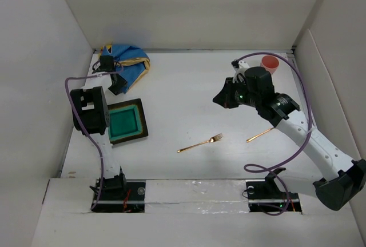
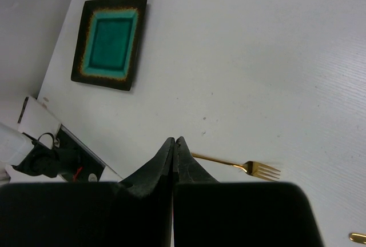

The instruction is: Set the dinner table for one person

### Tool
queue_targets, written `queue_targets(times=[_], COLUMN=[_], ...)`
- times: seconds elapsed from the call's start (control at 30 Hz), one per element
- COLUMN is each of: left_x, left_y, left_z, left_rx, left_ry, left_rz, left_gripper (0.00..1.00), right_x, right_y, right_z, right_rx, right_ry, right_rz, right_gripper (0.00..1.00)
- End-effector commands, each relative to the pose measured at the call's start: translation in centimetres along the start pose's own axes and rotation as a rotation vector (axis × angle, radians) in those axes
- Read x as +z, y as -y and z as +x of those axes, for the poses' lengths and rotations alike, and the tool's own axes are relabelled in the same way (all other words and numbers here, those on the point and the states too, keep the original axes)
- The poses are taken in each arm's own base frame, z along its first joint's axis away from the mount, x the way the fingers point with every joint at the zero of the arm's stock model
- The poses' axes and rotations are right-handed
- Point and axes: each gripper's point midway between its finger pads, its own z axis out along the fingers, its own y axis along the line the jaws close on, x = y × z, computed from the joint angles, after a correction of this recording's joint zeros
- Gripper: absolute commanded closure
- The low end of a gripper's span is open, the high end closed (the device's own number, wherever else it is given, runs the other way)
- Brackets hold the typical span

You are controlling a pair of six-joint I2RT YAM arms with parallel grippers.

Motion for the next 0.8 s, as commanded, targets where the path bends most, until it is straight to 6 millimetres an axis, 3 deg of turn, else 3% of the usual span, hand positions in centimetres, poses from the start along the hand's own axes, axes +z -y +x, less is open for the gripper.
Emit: queue_targets(times=[0.0,0.1,0.13,0.2,0.3,0.37,0.4,0.43,0.57,0.6,0.67,0.7,0.77], left_x=[0.4,0.8,0.9,0.7,-0.7,-2.7,-4.7,-4.8,-8.8,-9.9,-11.4,-12.6,-13.4], left_y=[1.8,2.3,2.4,3.0,5.3,8.1,10.4,10.6,16.8,18.8,21.2,22.9,24.4], left_z=[-0.4,-0.5,-0.5,-0.8,-0.4,0.1,0.3,0.5,3.8,6.4,8.9,12.0,15.4], left_rx=[-0.003,0.006,0.007,0.0,0.004,0.027,0.049,0.051,0.172,0.235,0.298,0.355,0.432], left_ry=[0.014,0.02,0.021,0.021,0.003,0.007,0.015,0.006,-0.015,-0.04,-0.066,-0.096,-0.135], left_rz=[0.032,0.029,0.03,0.052,0.158,0.253,0.325,0.335,0.492,0.537,0.595,0.636,0.674], left_gripper=[0.67,0.79,0.89,1.0,1.0,1.0,1.0,1.0,1.0,1.0,1.0,1.0,1.0], right_x=[-0.6,-0.6,-0.7,-0.6,-0.5,-0.3,-0.2,-0.2,0.5,0.6,0.8,0.9,1.0], right_y=[-1.1,-1.0,-1.1,-1.0,-1.4,-1.4,-1.5,-1.6,-1.5,-1.4,-1.3,-1.1,-1.0], right_z=[-1.7,-1.7,-1.7,-1.7,-1.6,-1.8,-1.9,-2.0,-2.2,-2.4,-2.6,-2.8,-3.1], right_rx=[-0.02,-0.02,-0.02,-0.016,-0.021,-0.018,-0.018,-0.018,-0.012,-0.014,-0.012,-0.009,-0.01], right_ry=[0.043,0.046,0.045,0.04,0.04,0.043,0.043,0.045,0.042,0.045,0.052,0.058,0.063], right_rz=[-0.02,-0.018,-0.021,-0.017,-0.024,-0.026,-0.031,-0.032,-0.027,-0.022,-0.014,-0.003,0.007], right_gripper=[1.0,1.0,1.0,1.0,1.0,1.0,1.0,1.0,1.0,1.0,1.0,1.0,1.0])
